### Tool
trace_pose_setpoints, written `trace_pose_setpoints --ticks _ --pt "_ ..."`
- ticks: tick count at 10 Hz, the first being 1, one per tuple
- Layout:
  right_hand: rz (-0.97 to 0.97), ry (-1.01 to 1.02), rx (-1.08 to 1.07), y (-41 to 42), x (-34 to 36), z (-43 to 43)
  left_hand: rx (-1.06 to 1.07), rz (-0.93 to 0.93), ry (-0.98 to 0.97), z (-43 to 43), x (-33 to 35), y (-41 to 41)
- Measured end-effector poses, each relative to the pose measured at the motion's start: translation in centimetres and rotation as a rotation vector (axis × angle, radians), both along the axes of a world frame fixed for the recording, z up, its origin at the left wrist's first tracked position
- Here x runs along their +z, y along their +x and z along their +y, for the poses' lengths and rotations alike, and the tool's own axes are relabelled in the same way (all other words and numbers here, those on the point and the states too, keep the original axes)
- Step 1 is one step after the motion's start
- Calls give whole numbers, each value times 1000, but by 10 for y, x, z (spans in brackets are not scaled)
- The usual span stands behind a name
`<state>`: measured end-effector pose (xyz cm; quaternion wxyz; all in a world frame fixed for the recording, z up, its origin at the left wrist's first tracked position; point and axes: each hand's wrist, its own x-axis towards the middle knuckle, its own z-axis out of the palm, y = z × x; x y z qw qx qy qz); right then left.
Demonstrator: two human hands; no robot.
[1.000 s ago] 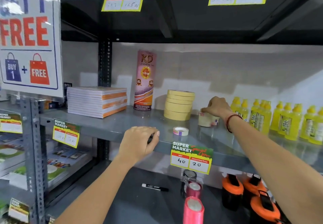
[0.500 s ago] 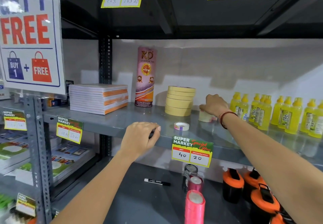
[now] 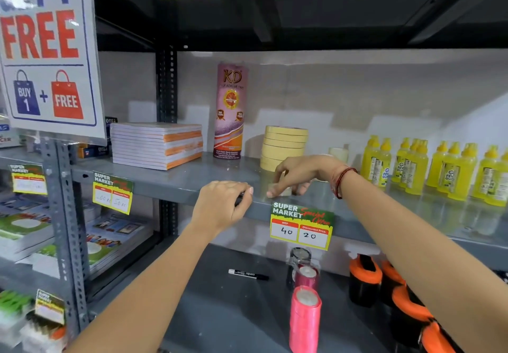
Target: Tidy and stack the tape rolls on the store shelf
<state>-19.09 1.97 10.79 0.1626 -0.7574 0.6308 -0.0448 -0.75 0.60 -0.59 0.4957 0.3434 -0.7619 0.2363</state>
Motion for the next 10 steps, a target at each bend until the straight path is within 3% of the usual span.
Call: trace_pose_setpoints --ticks 1,2,3,4,7,10 --pt "-103 -134 -20 -12 9 -7 -4 -2 7 0 -1 0" --pt "-217 -360 -151 -36 24 -18 4 2 7 -2 -2 1" --pt "-185 -577 -381 -79 40 -35 11 -1 18 -2 -2 0" --pt "-125 -576 -434 -91 37 -42 11 1 34 -2 -2 -1" --pt "-209 -568 -491 -92 9 -64 23 -38 58 2 0 0" --pt "-62 -668 -470 -92 4 -60 -43 -89 20 6 29 -5"
